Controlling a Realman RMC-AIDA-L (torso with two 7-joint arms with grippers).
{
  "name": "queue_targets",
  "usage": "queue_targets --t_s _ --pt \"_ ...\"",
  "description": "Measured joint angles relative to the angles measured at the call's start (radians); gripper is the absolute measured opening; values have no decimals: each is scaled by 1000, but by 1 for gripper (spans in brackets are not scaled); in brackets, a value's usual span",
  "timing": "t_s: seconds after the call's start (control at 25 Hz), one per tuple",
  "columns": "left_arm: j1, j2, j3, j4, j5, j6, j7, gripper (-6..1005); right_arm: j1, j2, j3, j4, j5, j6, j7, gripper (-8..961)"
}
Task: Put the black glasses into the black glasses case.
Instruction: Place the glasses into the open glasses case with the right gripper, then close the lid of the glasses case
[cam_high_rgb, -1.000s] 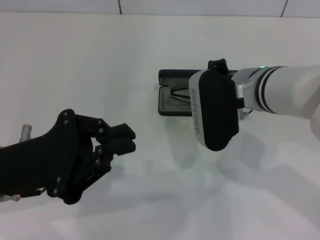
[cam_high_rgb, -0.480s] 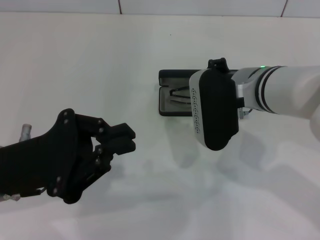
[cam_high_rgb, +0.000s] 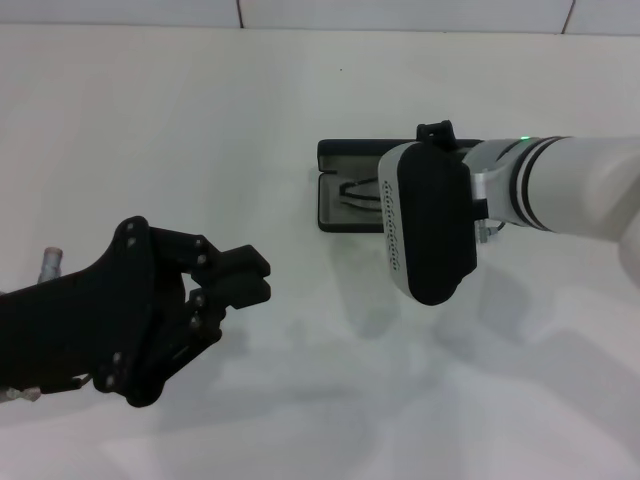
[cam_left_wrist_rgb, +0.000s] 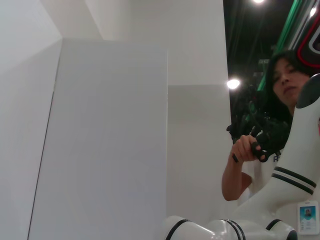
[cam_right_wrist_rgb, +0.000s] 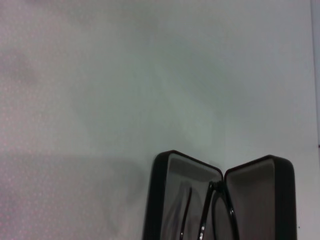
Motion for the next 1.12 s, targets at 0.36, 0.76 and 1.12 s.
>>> queue_targets --t_s 0.36,0.76,1.12 --pt "6 0 0 0 0 0 0 99 -9 0 -1 -19 0 -12 12 67" --pt "8 0 1 -2 1 0 2 98 -14 0 0 -56 1 -59 38 69" --pt "8 -1 -1 -23 5 0 14 98 -120 -1 10 -210 49 -112 38 70"
